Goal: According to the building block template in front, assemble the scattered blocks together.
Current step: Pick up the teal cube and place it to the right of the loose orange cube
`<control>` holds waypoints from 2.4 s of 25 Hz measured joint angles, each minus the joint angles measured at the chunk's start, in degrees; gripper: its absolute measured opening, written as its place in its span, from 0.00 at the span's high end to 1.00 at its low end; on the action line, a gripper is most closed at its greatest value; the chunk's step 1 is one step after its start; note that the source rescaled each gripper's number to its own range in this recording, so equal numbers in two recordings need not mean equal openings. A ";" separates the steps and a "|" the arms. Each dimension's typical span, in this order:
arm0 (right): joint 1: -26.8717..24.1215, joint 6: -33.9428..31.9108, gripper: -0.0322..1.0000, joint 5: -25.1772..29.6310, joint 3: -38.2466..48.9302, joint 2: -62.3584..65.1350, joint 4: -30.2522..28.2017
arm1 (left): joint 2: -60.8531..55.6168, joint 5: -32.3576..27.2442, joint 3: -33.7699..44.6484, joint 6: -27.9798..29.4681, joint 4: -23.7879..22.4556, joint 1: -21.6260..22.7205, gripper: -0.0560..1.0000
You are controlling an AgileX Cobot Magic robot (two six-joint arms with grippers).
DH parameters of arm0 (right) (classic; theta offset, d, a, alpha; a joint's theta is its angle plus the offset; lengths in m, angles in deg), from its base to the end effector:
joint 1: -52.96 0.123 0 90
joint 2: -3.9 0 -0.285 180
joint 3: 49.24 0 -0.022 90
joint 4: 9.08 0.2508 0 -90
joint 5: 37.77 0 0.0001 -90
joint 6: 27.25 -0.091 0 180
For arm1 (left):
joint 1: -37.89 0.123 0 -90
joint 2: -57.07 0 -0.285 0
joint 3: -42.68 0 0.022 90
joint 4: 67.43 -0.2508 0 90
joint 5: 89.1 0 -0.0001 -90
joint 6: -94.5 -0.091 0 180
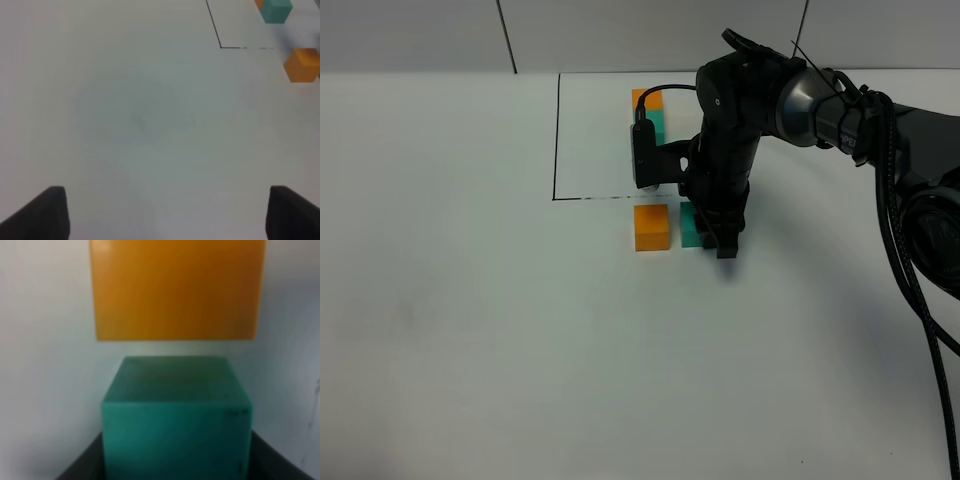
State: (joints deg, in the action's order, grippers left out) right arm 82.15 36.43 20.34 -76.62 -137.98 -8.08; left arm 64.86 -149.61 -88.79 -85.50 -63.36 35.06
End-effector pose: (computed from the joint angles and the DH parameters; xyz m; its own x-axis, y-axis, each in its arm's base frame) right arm 0.4124 0.2319 0.1247 0.0456 -0.9964 -0.0712 -0.9934 -0.0377 -0.1082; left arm -0.0051 -0.0054 0.2780 -0.4532 -0.0126 -0.8913 0.0886 0.9943 -0.0591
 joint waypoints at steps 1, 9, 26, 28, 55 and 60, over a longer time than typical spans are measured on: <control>0.00 0.00 0.97 -0.12 -0.06 -0.24 0.06 | 0.00 0.00 0.00 0.00 0.00 0.00 0.31; -0.36 0.00 0.97 -0.12 -0.34 -0.66 1.33 | 0.00 0.00 0.00 0.00 0.00 0.00 0.31; 0.31 0.00 0.97 -0.87 -0.61 -1.17 2.99 | 0.00 0.00 0.00 0.00 0.00 0.00 0.31; 0.27 0.00 0.97 -0.99 -0.66 -1.35 3.04 | 0.00 0.00 0.00 0.00 0.00 0.00 0.31; 0.85 0.00 0.97 -1.23 -0.72 -1.72 5.02 | 0.00 0.00 0.00 0.00 0.00 0.00 0.31; 0.79 0.00 0.96 -1.23 -0.72 -1.72 5.28 | 0.00 0.00 0.00 0.00 0.00 0.00 0.31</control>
State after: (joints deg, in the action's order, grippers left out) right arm 82.94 36.43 19.11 -77.34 -139.69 -2.80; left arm 64.86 -149.61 -88.79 -85.50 -63.36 35.06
